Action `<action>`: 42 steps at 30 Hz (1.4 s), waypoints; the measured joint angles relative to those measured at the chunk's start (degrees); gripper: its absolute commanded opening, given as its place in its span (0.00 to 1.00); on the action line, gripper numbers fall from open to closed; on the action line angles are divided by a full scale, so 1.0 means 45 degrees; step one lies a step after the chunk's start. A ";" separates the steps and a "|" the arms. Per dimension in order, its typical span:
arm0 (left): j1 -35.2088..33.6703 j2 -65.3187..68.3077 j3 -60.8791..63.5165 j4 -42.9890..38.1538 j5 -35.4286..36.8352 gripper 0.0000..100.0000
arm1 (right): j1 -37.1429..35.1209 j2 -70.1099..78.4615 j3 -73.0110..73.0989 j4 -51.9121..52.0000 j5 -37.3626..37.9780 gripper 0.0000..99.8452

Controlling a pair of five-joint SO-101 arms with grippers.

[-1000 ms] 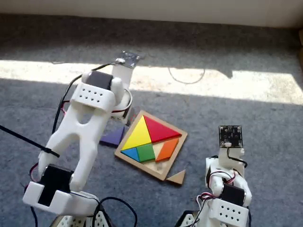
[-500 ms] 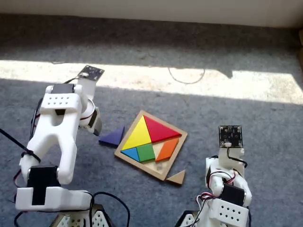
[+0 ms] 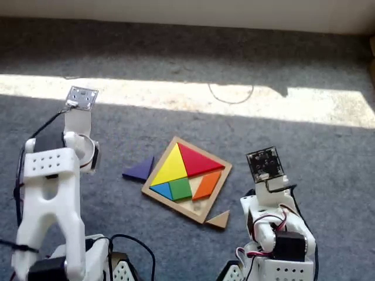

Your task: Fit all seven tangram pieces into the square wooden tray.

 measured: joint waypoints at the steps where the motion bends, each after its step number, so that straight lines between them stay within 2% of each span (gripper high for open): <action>1: 0.0000 -0.0723 0.0449 0.0000 0.0000 0.10 | -0.0215 0.0000 -0.0176 0.0137 0.0234 0.03; 8: -0.0215 -0.4845 0.3419 0.0000 0.0527 0.10 | -0.0781 0.0215 -0.0899 0.0430 0.1680 0.09; 11: -0.0567 -0.5744 0.4142 0.0000 0.0879 0.10 | -0.0879 0.1680 -0.1934 0.0957 0.1915 0.09; 15: -0.0684 -0.6076 0.4786 -0.0098 0.0957 0.10 | -0.1817 0.4904 -0.4161 0.2110 0.2657 0.10; 17: -0.0684 -0.6134 0.5040 -0.0410 0.0977 0.10 | -0.2637 0.6642 -0.5099 0.2598 0.3048 0.14; 21: -0.0684 -0.6154 0.5822 -0.1055 0.1035 0.10 | -0.4044 0.9319 -0.6232 0.2833 0.3614 0.30; 26: -0.0703 -0.6154 0.5978 -0.1211 0.1035 0.10 | -0.5646 1.0764 -0.6369 0.2794 0.3810 0.32; 33: -0.0703 -0.6154 0.5978 -0.1250 0.1035 0.10 | -0.7834 1.0764 -0.3653 0.0274 0.3810 0.29; 37: -0.0703 -0.6154 0.5978 -0.1250 0.1035 0.10 | -0.7971 1.0901 -0.1797 -0.1582 0.3810 0.22; 42: -0.0703 -0.6154 0.5978 -0.1250 0.1035 0.10 | -0.7971 1.0901 -0.0527 -0.3106 0.3810 0.21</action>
